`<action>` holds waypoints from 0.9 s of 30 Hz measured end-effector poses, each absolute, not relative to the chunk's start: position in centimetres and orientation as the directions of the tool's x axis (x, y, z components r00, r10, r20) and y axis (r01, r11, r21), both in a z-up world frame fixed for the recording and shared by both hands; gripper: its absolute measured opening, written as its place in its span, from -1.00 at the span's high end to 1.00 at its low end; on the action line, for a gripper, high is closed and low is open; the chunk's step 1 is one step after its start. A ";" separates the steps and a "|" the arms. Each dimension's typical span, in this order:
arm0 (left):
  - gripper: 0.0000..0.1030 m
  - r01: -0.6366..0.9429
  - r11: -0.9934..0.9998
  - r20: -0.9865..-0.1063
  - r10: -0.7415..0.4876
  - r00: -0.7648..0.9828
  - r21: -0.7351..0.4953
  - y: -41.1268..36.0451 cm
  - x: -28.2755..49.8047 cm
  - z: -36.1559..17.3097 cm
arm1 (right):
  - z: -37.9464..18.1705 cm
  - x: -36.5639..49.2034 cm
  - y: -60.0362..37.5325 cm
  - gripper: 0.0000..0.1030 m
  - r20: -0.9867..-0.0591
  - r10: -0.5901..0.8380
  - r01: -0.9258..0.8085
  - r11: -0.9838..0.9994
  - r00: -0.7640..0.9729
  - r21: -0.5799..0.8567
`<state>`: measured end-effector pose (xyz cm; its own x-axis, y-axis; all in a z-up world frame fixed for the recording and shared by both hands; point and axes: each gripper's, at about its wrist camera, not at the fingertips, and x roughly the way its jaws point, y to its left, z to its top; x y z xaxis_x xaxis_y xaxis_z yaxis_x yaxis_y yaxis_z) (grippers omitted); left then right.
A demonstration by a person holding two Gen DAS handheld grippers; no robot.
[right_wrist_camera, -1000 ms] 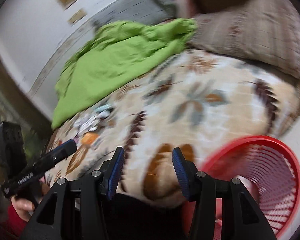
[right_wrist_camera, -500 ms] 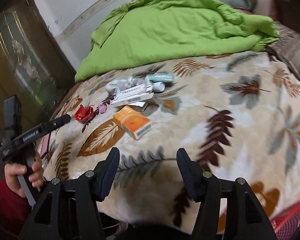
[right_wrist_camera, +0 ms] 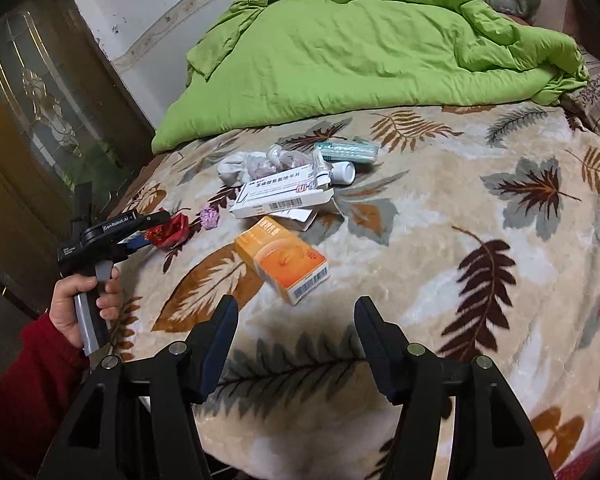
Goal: Collect trash
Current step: 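Grasp the red wrapper with the left gripper while the right gripper approaches the orange box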
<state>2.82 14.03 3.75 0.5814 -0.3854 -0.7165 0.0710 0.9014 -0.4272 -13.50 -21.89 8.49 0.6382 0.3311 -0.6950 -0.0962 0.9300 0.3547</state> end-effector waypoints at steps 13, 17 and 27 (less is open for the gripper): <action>-0.34 0.280 0.928 -0.754 -0.365 0.546 -0.247 8.3 1.8 2.6 | 5.3 -6.1 -19.3 -0.36 -0.770 0.317 -0.203 0.948 0.554 0.244; -0.33 0.235 0.910 -0.719 -0.414 0.558 -0.341 9.7 2.8 2.7 | 5.2 -5.0 -17.4 -0.40 -0.784 0.315 -0.295 0.939 0.535 0.176; 0.13 0.190 0.910 -0.713 -0.409 0.569 -0.370 10.6 2.9 2.4 | 3.2 -3.6 -14.3 -0.35 -0.833 0.231 -0.348 0.936 0.503 0.049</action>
